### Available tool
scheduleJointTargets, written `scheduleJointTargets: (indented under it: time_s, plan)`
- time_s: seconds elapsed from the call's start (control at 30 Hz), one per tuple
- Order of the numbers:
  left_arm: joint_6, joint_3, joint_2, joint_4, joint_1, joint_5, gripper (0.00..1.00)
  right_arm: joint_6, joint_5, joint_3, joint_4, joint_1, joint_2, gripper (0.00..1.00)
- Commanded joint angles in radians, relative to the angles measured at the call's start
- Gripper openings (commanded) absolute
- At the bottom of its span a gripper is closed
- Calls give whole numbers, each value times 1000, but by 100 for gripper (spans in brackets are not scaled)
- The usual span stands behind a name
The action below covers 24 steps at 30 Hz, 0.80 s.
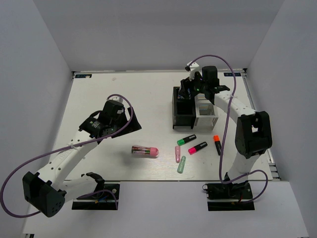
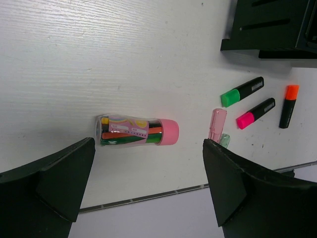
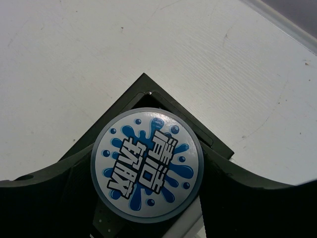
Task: Sort the stationery into containers
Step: Place the stationery in the storage box.
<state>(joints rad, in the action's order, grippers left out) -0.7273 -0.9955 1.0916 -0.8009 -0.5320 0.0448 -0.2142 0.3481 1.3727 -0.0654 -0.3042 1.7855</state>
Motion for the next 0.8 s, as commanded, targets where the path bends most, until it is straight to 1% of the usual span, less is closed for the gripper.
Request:
scheduleJointTargets:
  time_s: [0.0, 0.03, 0.07, 0.13, 0.17, 0.23, 0.27, 0.3, 0.33, 0.37, 0.4, 0.47, 0.57, 0.6, 0.63, 0.67, 0.7, 0.73, 0.77]
  plan:
    - [12, 6, -27, 2, 4, -6, 100, -22, 19, 57, 12, 2, -1, 60]
    - [14, 6, -25, -1, 4, -6, 100, -21, 22, 55, 12, 1, 0, 64]
    - [16, 8, -25, -1, 4, -5, 100, -22, 22, 55, 10, 2, -1, 65]
    - [22, 6, -18, -17, 4, -3, 100, -14, 29, 54, 10, 2, -9, 65]
    - [26, 3, -7, -24, 1, 1, 94, -13, 32, 55, 10, 1, -14, 65]
    - [35, -6, 10, -59, -11, 12, 88, -7, 38, 54, 4, 2, -23, 67]
    - [38, 1, 10, -61, -14, 15, 76, -7, 40, 54, 4, 1, -29, 68]
    - [39, 6, 13, -69, -16, 18, 70, -7, 37, 54, 0, 2, -32, 74]
    - [31, 9, 13, -69, -19, 20, 65, -4, 38, 54, -4, 2, -31, 77]
    - [28, 20, 14, -67, -26, 21, 61, -7, 38, 57, -8, 2, -34, 84]
    - [20, 21, 14, -69, -34, 23, 55, -5, 40, 57, -16, 2, -32, 89]
    - [14, 29, 20, -75, -54, 36, 55, -5, 42, 55, -19, 1, -37, 90]
    - [5, 31, 28, -102, -77, 67, 65, -5, 43, 43, -22, 5, -49, 90]
    - [3, 29, 31, -118, -104, 78, 67, -4, 42, 42, -20, 5, -61, 90]
    - [-1, 29, 33, -127, -114, 122, 67, -5, 45, 39, -27, 5, -75, 88]
    - [-15, 32, 33, -133, -124, 135, 67, 5, 45, 28, -30, 7, -84, 85]
    - [-24, 32, 39, -153, -161, 176, 65, 7, 64, 20, -33, 8, -109, 43]
    - [-38, 29, 40, -159, -174, 194, 63, 9, 71, 17, -77, 5, -138, 0]
    - [-91, 20, 48, -178, -195, 213, 61, 44, 39, 5, -98, 7, -150, 0]
